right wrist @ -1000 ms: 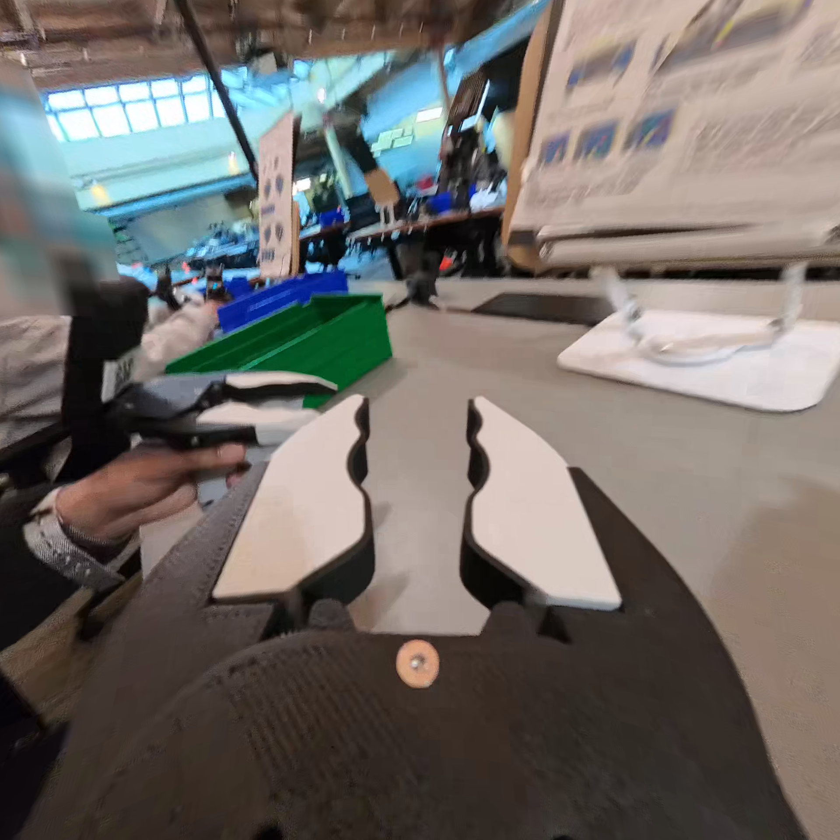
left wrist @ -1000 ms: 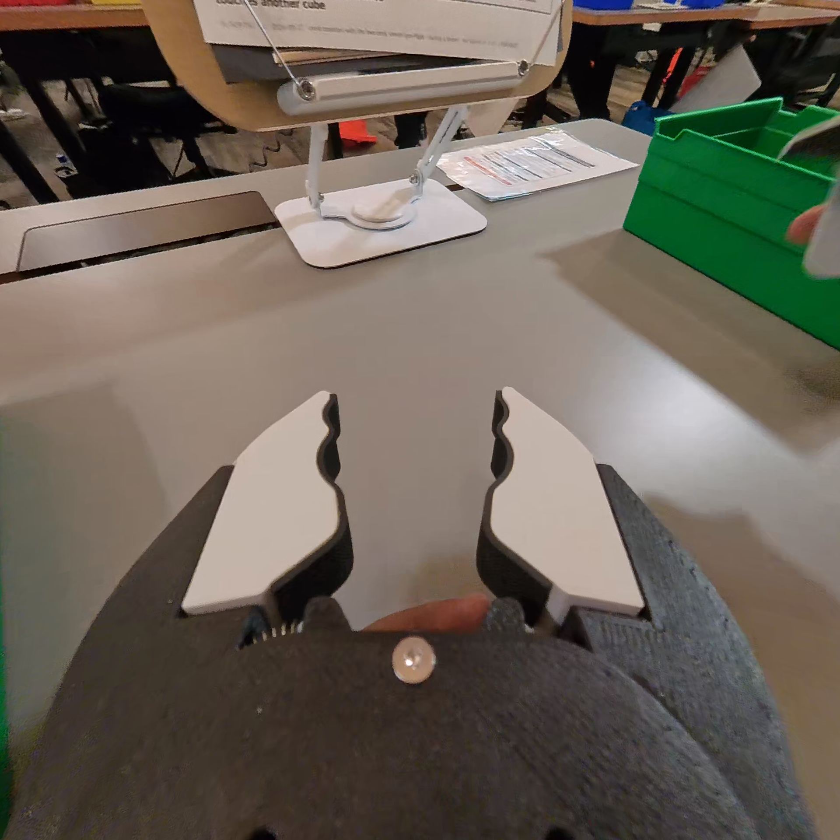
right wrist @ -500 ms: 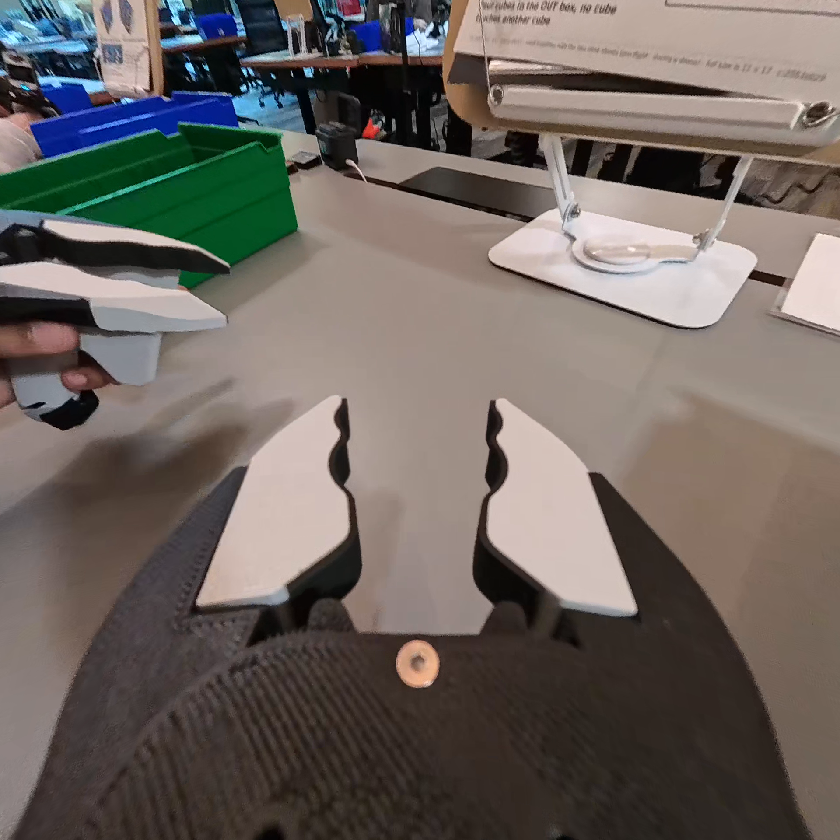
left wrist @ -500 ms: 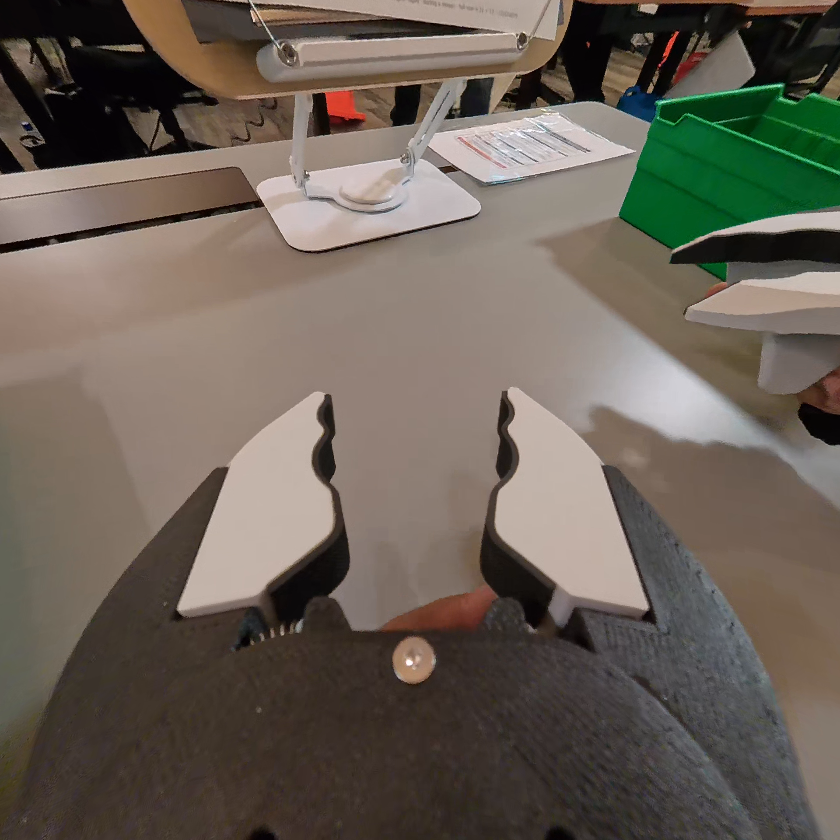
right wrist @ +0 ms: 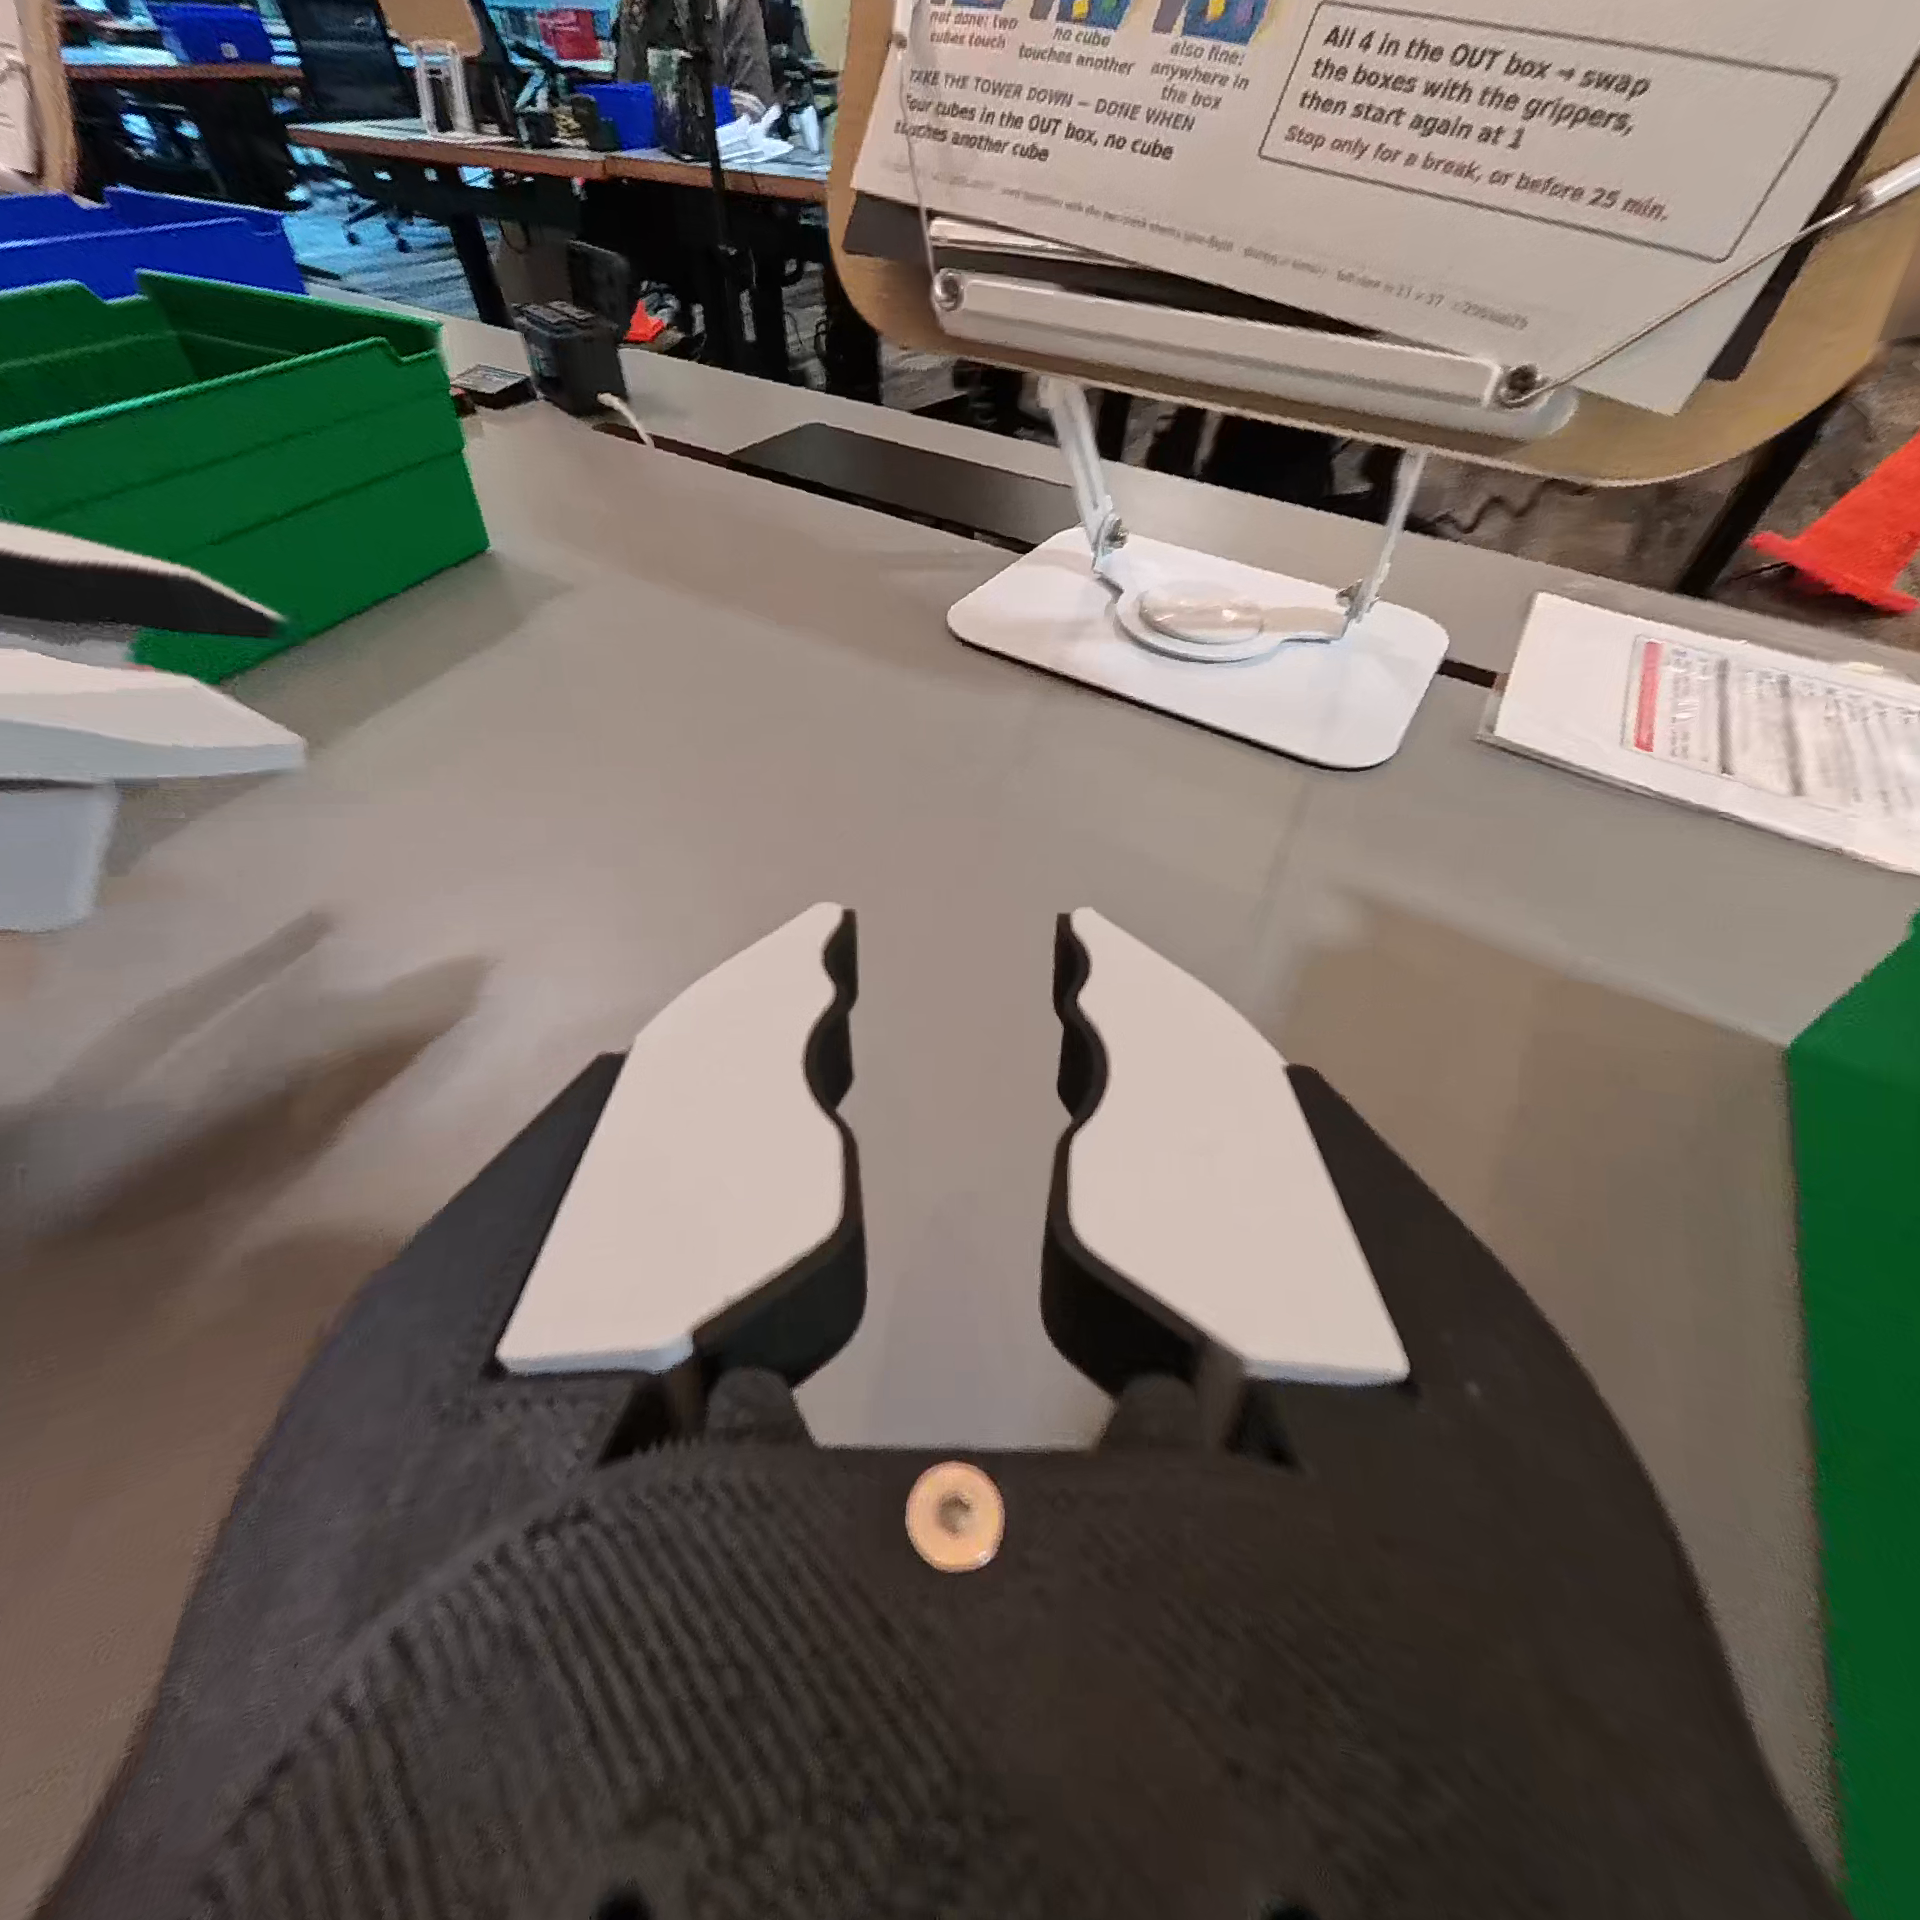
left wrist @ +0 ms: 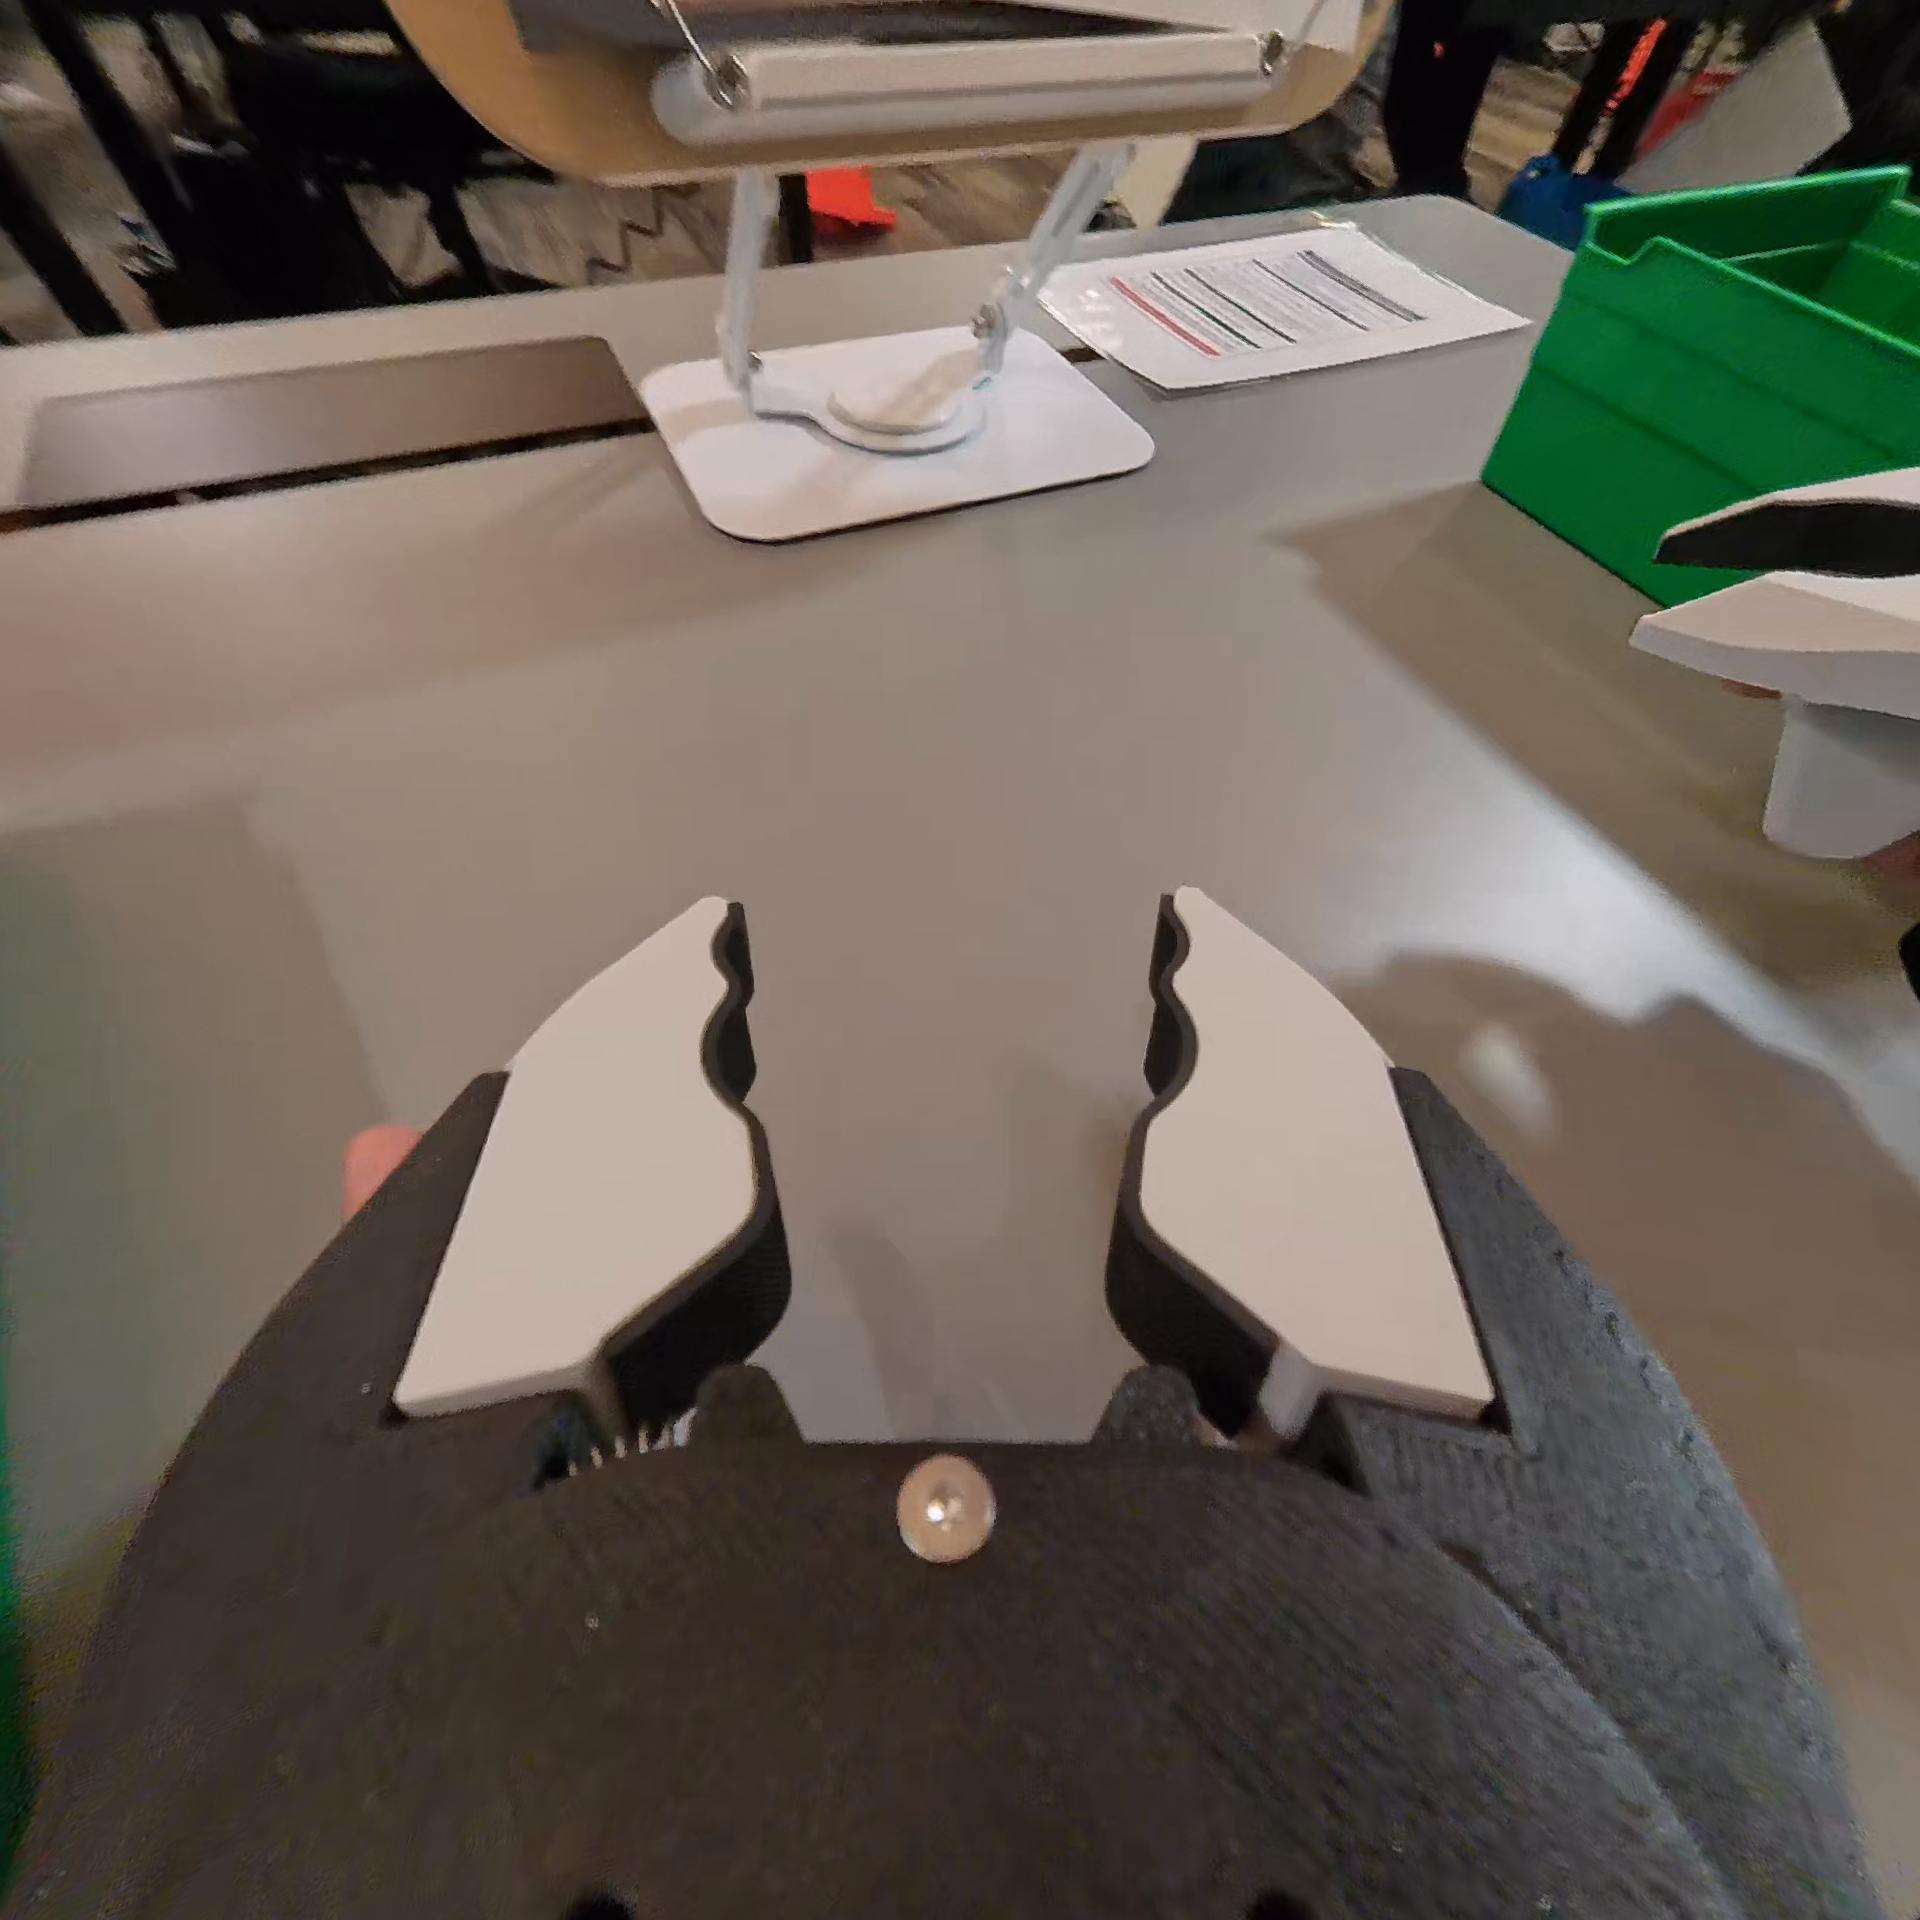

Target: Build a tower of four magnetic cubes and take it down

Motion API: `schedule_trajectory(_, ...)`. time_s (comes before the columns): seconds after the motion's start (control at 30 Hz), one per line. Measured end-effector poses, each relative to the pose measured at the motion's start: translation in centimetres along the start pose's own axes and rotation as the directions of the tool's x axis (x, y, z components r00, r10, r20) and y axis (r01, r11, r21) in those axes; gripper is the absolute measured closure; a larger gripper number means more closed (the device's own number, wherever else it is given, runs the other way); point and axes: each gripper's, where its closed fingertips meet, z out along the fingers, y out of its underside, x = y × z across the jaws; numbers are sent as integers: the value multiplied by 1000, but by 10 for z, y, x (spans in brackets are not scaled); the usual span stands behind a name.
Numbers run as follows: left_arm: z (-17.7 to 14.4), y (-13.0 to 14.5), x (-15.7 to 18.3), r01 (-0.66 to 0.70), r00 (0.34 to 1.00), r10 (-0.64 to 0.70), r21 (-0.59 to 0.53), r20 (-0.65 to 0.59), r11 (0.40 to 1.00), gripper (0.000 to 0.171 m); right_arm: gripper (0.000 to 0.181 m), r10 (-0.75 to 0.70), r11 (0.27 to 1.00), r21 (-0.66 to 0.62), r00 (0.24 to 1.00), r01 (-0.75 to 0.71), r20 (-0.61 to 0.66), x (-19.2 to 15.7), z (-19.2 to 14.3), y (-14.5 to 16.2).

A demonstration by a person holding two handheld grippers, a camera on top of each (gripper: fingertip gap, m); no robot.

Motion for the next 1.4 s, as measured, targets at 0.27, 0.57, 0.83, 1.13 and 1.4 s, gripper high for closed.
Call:
schedule_trajectory(0.27,-48,-39,-46,13,989,-31,123,147,992,96,141,-201,977,57,978,204,-52,-26,8,-5)
schedule_trajectory(0.57,-173,-28,-214,160,835,-95,-75,543,984,82,109,24,976,-219,987,11,158,-49,19,46)
schedule_trajectory(0.83,-124,62,-221,281,900,-98,-396,424,874,95,113,40,979,-204,992,-16,117,-39,7,47)
schedule_trajectory(1.13,-105,87,-220,329,906,-113,-509,409,795,109,116,-10,969,-246,994,38,113,-39,-3,57)
schedule_trajectory(1.4,-111,88,-228,312,907,-82,-529,413,789,120,117,61,966,-254,993,-34,100,-31,-4,58)
